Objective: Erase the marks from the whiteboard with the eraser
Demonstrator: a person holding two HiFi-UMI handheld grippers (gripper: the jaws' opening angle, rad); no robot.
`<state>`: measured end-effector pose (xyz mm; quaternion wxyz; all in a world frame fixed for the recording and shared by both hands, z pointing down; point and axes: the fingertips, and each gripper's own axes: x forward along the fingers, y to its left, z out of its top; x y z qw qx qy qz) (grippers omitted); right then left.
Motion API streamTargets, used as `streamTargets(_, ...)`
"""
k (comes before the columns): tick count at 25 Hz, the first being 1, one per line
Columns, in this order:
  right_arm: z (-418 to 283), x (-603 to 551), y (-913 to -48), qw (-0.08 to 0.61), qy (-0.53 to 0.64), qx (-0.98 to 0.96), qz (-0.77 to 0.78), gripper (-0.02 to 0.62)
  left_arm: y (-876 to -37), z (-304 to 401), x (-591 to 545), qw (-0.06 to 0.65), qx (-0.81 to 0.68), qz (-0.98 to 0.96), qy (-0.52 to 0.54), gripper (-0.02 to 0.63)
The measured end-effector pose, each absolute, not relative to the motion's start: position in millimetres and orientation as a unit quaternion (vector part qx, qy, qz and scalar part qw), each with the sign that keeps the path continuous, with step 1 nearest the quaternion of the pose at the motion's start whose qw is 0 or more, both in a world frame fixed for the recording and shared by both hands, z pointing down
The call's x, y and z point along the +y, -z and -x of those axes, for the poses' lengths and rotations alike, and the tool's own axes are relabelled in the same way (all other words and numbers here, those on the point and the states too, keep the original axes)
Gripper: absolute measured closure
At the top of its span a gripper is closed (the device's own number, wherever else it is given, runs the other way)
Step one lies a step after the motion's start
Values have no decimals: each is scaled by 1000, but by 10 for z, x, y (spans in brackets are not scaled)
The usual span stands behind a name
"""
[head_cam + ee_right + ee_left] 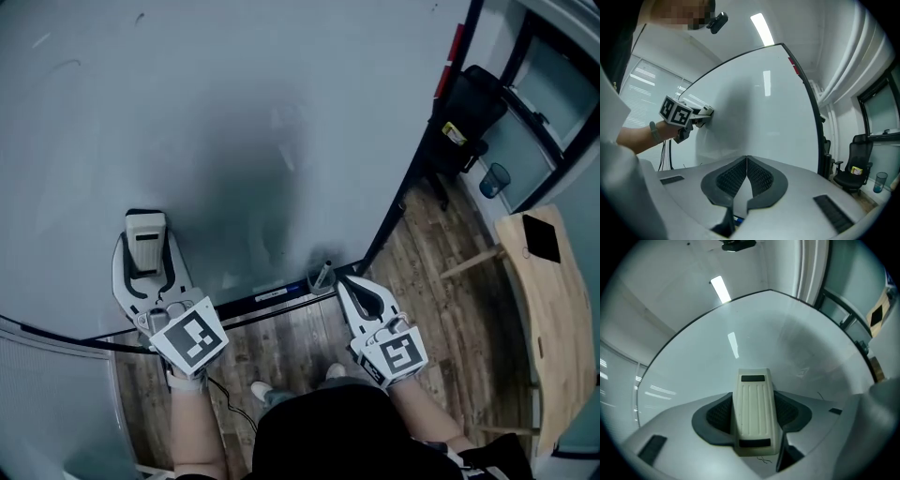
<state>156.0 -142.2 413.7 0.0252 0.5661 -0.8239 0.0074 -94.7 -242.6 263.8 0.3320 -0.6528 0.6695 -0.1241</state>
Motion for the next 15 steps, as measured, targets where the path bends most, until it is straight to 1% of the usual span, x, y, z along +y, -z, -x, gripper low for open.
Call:
streamTargets(3,-1766,-1349,-4159,28,-9,-820,-571,566,-2758,441,-2424,324,636,688,131,345)
streamTargets(7,-1998,-1273,-4172,24,-2,-818,-574,566,-3134,-135,-2539,276,629,717,118,344)
streamTargets(11,-2245,-1131,-4178,24,0,-806,-592,566,-3417,-758,-2556,285,599,737,132,344)
streamTargets(15,-2566,-929,-4245,31,-8,-787,-616,566,-3759,-1350,-2473,258,544,784,150,344)
